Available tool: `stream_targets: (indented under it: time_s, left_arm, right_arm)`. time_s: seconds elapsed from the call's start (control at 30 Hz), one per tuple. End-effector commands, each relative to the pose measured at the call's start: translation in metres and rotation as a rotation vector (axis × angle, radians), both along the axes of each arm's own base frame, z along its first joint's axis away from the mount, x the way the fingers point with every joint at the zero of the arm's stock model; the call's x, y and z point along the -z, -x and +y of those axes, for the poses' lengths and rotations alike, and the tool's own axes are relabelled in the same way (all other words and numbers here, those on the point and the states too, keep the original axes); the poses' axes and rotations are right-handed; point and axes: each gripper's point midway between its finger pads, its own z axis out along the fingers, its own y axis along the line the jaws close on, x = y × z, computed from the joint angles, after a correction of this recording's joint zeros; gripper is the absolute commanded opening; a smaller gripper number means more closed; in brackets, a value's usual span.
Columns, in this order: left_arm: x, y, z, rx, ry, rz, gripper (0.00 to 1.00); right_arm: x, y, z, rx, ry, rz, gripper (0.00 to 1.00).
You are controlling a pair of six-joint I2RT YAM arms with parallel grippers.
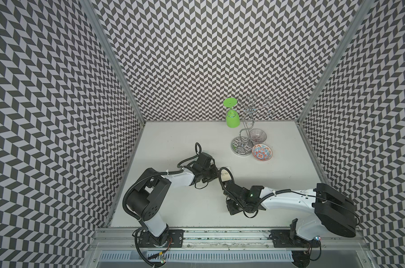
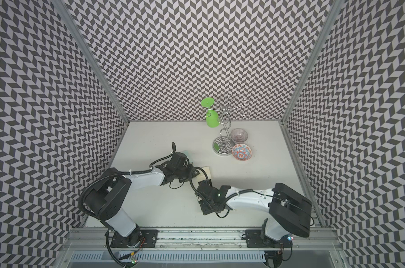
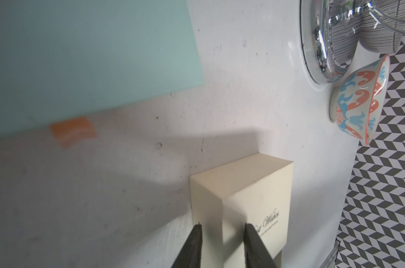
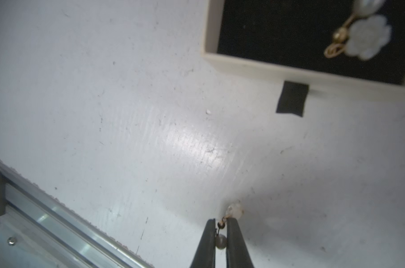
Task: Take out the earrings from the drawer-style jewelry box
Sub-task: Place the earring at the center of the board, then pick up the earring from the drawer.
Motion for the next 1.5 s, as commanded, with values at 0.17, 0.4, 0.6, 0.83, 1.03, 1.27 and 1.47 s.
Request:
stream_targets:
  time_s: [0.17, 0.4, 0.6, 0.83, 1.03, 1.27, 1.47]
  left_arm:
    - [0.017, 0.007, 0.011, -0.013, -0.046, 0.032, 0.32]
    - [0.016, 0.006, 0.01, -0.011, -0.045, 0.03, 0.32]
    - [0.016, 0.007, 0.01, -0.007, -0.041, 0.029, 0.32]
    - [0.014, 0.007, 0.009, -0.005, -0.033, 0.025, 0.32]
    - [0.013, 0.006, 0.008, -0.004, -0.032, 0.022, 0.32]
    - [0.016, 0.007, 0.009, -0.004, -0.035, 0.028, 0.32]
    - [0.014, 0.006, 0.008, -0.003, -0.033, 0.025, 0.32]
  right_arm:
    - [0.0, -0.005, 0.02, 0.006, -0.044, -0.006, 0.18]
    - [-0.016, -0.01, 0.019, 0.027, -0.056, -0.036, 0.25]
    - [-0.051, -0.027, 0.019, 0.074, -0.056, -0.122, 0.26]
    - [-0.083, -0.076, 0.004, 0.21, -0.006, -0.24, 0.24]
    - [-0.077, -0.112, 0.002, 0.204, 0.033, -0.226, 0.22]
    - [-0.053, -0.119, -0.003, 0.212, 0.101, -0.19, 0.22]
    - [-0.035, -0.125, -0.005, 0.194, 0.139, -0.175, 0.22]
